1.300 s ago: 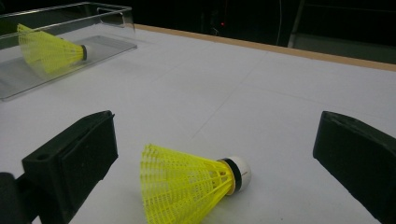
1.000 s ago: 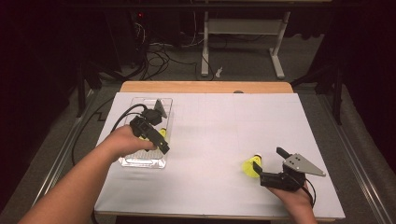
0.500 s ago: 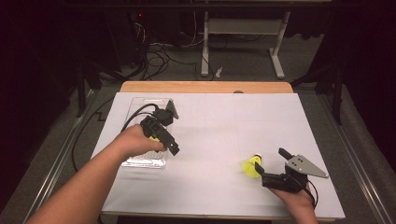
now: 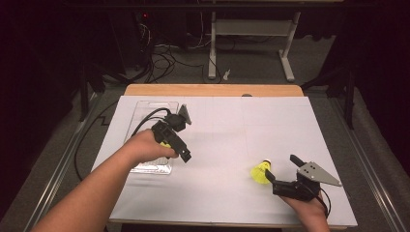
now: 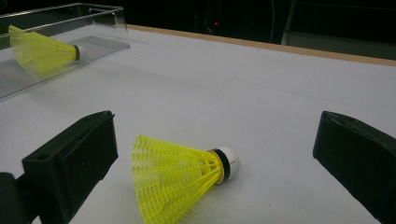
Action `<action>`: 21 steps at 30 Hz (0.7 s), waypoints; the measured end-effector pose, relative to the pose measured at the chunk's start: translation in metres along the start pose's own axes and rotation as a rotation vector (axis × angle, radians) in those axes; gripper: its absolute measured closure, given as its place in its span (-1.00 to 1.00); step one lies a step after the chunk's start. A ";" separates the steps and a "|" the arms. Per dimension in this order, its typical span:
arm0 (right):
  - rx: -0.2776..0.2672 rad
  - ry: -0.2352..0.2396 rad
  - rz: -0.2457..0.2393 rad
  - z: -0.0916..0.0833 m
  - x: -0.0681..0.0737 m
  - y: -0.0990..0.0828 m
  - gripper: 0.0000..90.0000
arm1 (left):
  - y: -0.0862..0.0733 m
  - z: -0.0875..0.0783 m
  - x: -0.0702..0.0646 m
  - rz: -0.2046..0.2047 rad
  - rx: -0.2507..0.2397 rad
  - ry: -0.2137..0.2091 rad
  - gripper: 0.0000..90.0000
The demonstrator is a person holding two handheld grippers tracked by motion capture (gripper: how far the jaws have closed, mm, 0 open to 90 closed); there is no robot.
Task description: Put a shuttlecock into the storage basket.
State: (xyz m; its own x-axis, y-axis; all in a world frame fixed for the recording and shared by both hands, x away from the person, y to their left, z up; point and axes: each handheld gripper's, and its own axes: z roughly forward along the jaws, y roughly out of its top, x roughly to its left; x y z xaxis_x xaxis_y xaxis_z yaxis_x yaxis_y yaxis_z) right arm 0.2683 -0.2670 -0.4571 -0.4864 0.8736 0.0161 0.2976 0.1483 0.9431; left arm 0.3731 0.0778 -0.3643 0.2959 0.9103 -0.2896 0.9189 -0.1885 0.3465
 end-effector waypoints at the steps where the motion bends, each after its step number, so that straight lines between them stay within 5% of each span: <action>1: 0.000 0.003 -0.003 0.000 0.000 0.000 -0.99 | 0.000 0.000 0.000 -0.001 -0.002 0.001 -0.98; 8: 0.004 0.014 -0.002 -0.003 0.005 -0.001 -0.94 | -0.002 -0.001 -0.001 0.001 -0.010 0.001 -0.98; 21: 0.047 0.025 0.038 -0.010 0.007 -0.007 -0.44 | 0.000 -0.005 0.002 -0.002 -0.018 -0.007 -0.98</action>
State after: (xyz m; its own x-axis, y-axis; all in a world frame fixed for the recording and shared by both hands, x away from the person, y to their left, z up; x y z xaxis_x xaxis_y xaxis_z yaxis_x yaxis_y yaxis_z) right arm 0.2549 -0.2662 -0.4601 -0.4944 0.8671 0.0607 0.3544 0.1373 0.9250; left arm 0.3720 0.0821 -0.3604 0.2957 0.9081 -0.2965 0.9147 -0.1796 0.3620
